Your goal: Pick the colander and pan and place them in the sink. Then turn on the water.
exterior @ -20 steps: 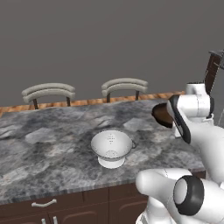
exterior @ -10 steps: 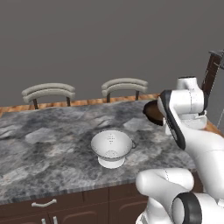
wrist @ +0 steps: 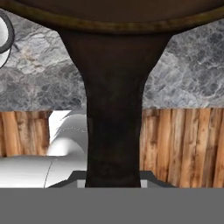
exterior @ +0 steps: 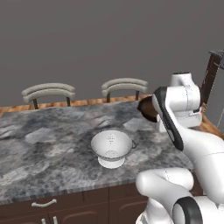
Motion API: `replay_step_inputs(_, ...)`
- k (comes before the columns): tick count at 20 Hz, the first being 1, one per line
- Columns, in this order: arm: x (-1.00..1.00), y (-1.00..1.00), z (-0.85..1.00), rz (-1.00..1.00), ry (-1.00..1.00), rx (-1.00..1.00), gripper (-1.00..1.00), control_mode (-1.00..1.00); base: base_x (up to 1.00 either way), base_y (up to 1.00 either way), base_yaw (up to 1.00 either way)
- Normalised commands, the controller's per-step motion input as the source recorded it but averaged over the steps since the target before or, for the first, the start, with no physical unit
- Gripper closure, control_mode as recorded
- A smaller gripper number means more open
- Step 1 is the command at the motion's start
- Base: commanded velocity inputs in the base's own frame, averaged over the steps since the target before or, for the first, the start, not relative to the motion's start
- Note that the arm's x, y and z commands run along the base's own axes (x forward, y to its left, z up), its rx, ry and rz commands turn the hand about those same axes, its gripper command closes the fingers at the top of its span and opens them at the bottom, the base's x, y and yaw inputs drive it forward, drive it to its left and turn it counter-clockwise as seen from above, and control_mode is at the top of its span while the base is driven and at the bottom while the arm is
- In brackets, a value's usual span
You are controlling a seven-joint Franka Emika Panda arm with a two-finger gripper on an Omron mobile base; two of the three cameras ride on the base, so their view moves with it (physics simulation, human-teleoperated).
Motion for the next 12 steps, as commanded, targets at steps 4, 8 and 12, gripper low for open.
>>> replay_step_inputs(4, 0.0, 0.22, 0.23, 0.0, 0.0, 0.0, 1.0, -1.0, 0.0, 0.0, 0.0)
replay_step_inputs(8, 0.05, 0.34, 0.16, 0.0, 0.0, 0.0, 1.0, -1.0, 0.0, 0.0, 0.0)
replay_step_inputs(12, 0.0, 0.34, 0.05, 0.0, 0.0, 0.0, 1.0, -1.0, 0.0, 0.0, 0.0)
